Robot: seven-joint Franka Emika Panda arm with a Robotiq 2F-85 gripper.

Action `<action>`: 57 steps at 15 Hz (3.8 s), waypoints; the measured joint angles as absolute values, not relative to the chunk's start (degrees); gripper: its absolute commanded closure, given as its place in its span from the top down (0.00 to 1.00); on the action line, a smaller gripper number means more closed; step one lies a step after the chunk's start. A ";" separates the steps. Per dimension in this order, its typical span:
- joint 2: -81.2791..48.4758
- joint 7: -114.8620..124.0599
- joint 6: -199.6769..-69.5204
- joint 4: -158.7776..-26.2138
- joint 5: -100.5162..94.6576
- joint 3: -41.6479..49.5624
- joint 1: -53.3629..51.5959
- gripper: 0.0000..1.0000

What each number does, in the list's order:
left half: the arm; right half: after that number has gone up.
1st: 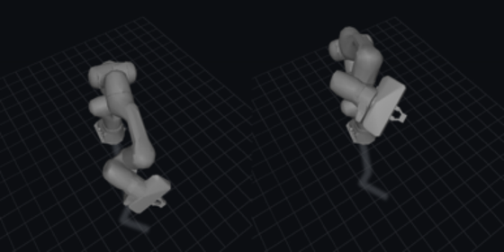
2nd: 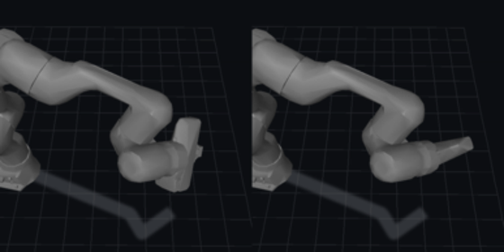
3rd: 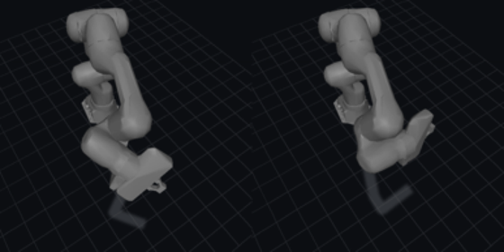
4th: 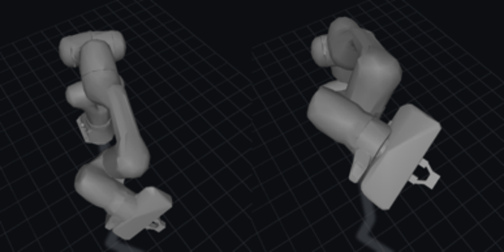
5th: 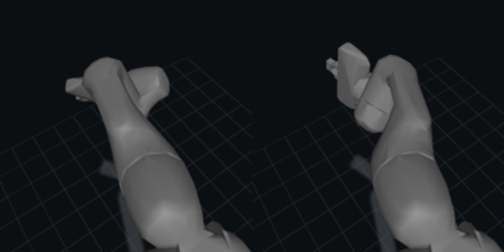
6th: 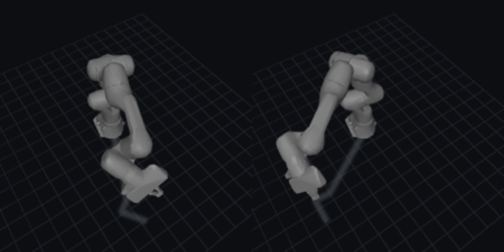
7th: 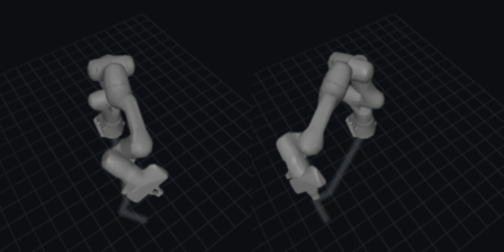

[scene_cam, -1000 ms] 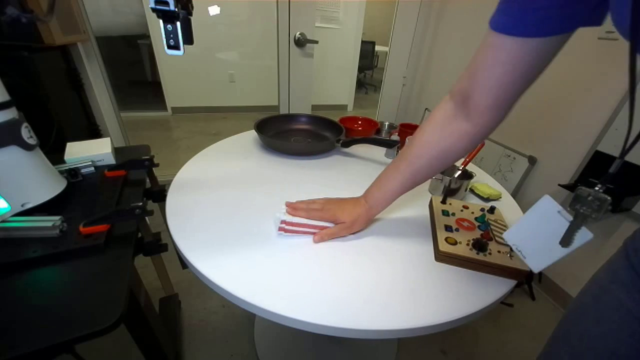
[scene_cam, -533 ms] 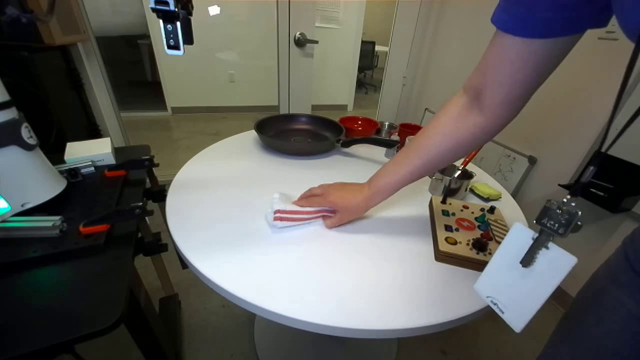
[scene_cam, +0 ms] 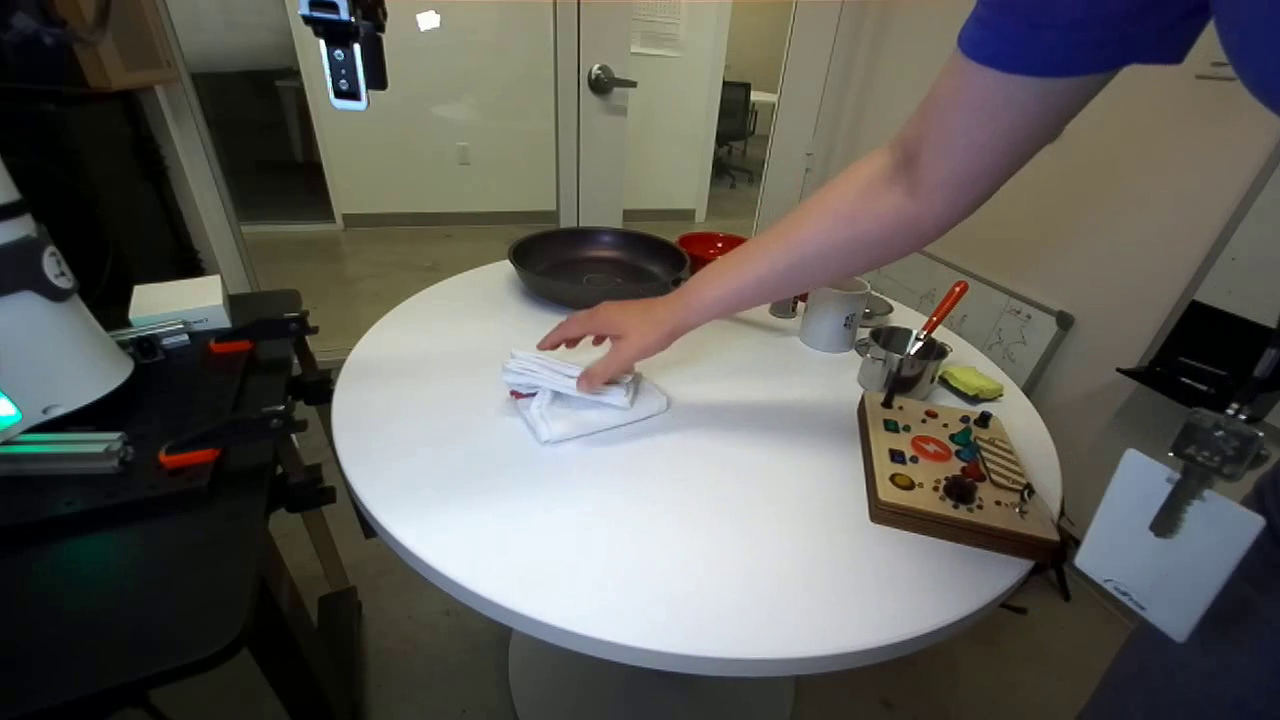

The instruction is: Use the towel to wipe the pan

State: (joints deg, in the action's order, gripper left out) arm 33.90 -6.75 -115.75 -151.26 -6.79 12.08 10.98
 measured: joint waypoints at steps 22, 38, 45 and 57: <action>33.90 -6.75 -115.75 -151.26 -6.79 12.08 10.98 1.00; 33.90 -6.75 -115.75 -151.26 -6.79 12.08 10.98 1.00; 33.90 -6.75 -115.75 -151.26 -6.79 12.08 10.98 1.00; 26.57 -5.83 -137.08 -155.39 -4.43 6.24 4.25 1.00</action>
State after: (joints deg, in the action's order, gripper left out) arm 26.57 -5.83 -137.08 -155.39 -4.43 6.24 4.25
